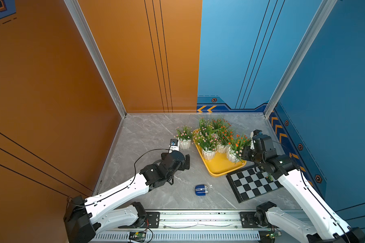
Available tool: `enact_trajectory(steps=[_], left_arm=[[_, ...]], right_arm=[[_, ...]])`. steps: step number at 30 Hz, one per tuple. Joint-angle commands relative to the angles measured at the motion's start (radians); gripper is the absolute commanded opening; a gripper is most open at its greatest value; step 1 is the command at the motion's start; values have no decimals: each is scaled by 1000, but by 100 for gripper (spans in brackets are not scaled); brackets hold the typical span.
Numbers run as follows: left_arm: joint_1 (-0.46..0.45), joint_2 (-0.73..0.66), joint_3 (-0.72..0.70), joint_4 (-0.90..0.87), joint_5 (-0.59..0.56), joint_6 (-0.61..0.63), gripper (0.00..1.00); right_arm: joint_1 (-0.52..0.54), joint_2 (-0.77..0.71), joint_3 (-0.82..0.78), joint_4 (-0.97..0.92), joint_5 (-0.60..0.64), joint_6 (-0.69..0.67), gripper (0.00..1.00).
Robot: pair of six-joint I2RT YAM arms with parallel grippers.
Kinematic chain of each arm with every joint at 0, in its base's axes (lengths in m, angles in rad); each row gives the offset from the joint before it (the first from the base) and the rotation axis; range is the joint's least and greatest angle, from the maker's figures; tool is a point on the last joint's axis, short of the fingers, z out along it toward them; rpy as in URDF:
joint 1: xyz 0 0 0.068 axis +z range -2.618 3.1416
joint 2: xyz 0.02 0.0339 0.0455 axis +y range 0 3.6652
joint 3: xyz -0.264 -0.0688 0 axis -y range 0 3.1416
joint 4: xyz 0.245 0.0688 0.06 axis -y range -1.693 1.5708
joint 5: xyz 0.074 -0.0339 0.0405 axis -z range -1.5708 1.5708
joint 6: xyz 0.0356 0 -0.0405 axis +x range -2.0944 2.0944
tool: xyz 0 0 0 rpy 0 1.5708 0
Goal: Put the potted gypsophila into the storage box
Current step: Place the baby's breath potted plant at the storage box.
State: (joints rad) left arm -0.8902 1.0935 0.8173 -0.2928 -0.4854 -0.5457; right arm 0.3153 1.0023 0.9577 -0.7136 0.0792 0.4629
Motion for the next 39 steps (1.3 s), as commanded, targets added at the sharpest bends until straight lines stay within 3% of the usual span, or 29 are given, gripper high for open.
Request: enact_trajectory(steps=[1, 20, 29, 39], left_arm=[[-10, 37, 52, 27, 11, 33, 98], [3, 97, 90, 25, -12, 21, 98], [3, 75, 73, 21, -18, 9, 98], [2, 4, 37, 18, -13, 20, 98]], right_arm=[[-24, 40, -21, 112, -81, -15, 0], [-102, 371, -47, 318, -123, -21, 0], [-101, 307, -65, 318, -107, 10, 47], [-68, 111, -93, 314, -133, 125, 60]])
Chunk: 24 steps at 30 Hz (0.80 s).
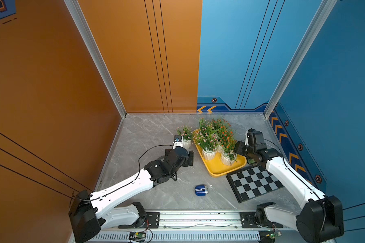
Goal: Put the potted gypsophila into the storage box
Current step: Place the baby's breath potted plant at the storage box, then pick up the baby's breath potted plant from the center of the board.
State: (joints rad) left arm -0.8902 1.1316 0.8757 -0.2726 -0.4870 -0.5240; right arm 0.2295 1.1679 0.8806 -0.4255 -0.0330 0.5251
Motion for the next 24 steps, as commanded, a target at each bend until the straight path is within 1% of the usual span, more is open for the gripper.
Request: enact_trajectory(steps=[1, 7, 9, 13, 15, 16, 18, 20, 22, 24], left_arm=[[2, -45, -28, -1, -12, 0, 98], [4, -120, -66, -20, -26, 16, 98], [9, -146, -71, -52, -43, 23, 98], [47, -204, -94, -108, -29, 28, 98], [107, -231, -112, -130, 28, 15, 98], [159, -240, -117, -151, 74, -3, 98], [276, -237, -127, -175, 197, -35, 98], [394, -213, -135, -177, 329, -58, 98], [460, -170, -127, -176, 400, -53, 98], [494, -109, -100, -174, 450, -37, 98]], right_arm=[[27, -77, -14, 26, -13, 78, 60], [135, -179, 13, 7, 135, 133, 61], [201, -179, 32, 4, 179, 146, 60], [400, -122, 80, 24, 306, 166, 58], [496, -73, 103, 55, 354, 174, 58], [529, -50, 115, 71, 366, 175, 58], [572, -11, 132, 105, 374, 170, 58], [604, 17, 154, 126, 362, 134, 58], [631, 34, 177, 135, 364, 85, 59], [649, 45, 192, 150, 356, 33, 60]])
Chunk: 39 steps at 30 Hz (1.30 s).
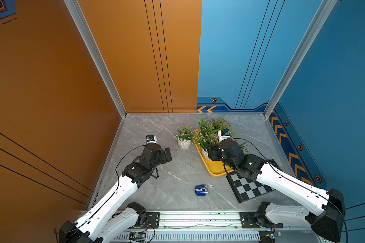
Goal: Put the potted gypsophila into the storage box
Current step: Pick up the baby's breath potted plant from the center of the board.
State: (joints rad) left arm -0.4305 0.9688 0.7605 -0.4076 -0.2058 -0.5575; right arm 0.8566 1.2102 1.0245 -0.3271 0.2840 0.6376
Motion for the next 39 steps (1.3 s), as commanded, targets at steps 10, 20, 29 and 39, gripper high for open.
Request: enact_trajectory(steps=[10, 20, 29, 39], left_arm=[[81, 395, 168, 101, 322, -15, 100], [90, 684, 360, 160, 320, -43, 98], [102, 807, 449, 139, 287, -30, 93], [93, 900, 558, 9, 217, 63, 79]], right_arm=[[71, 38, 65, 73, 28, -202, 63], [50, 21, 29, 48, 51, -195, 64], [-5, -41, -33, 42, 49, -158, 64], [-61, -83, -64, 31, 46, -139, 63]])
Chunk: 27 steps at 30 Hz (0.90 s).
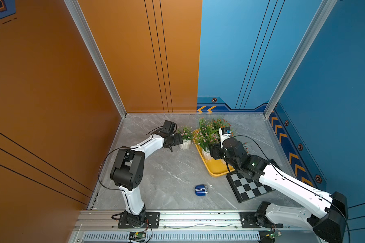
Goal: Put the potted gypsophila into the storage box
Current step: Pick up the baby's breath potted plant from the center of the board.
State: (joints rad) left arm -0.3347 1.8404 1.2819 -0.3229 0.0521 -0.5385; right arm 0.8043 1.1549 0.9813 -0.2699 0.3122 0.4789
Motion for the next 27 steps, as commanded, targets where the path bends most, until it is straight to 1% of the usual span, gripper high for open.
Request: enact_trajectory(steps=[1, 2, 4, 7, 9, 13, 19, 20, 22, 23, 27], left_arm=[[-2, 39, 46, -80, -43, 46, 77], [-3, 48, 58, -86, -45, 46, 74], [-6, 70, 84, -103, -42, 52, 64], [-13, 90, 109, -123, -46, 62, 56], [-22, 111, 131, -143, -50, 71, 49], [-39, 137, 158, -168, -64, 81, 40], [-47, 132, 163, -186, -70, 81, 22], [-47, 125, 160, -187, -69, 81, 17], [-48, 108, 157, -190, -67, 80, 3], [-49, 97, 156, -191, -65, 77, 0], [-49, 48, 140, -202, -60, 69, 0]], right_arm=[[-12, -31, -24, -28, 18, 20, 63], [-13, -35, -26, -29, 18, 20, 63], [-16, -46, -34, -31, 22, 21, 63], [-23, -66, -51, -34, 30, 24, 63], [-29, -84, -61, -38, 37, 26, 63], [-44, -125, -80, -52, 46, 27, 63], [-72, -190, -111, -71, 60, 29, 64], [-78, -200, -117, -75, 60, 30, 64], [-89, -216, -124, -82, 60, 31, 64], [-94, -225, -128, -88, 61, 32, 64], [-96, -261, -142, -102, 62, 27, 64]])
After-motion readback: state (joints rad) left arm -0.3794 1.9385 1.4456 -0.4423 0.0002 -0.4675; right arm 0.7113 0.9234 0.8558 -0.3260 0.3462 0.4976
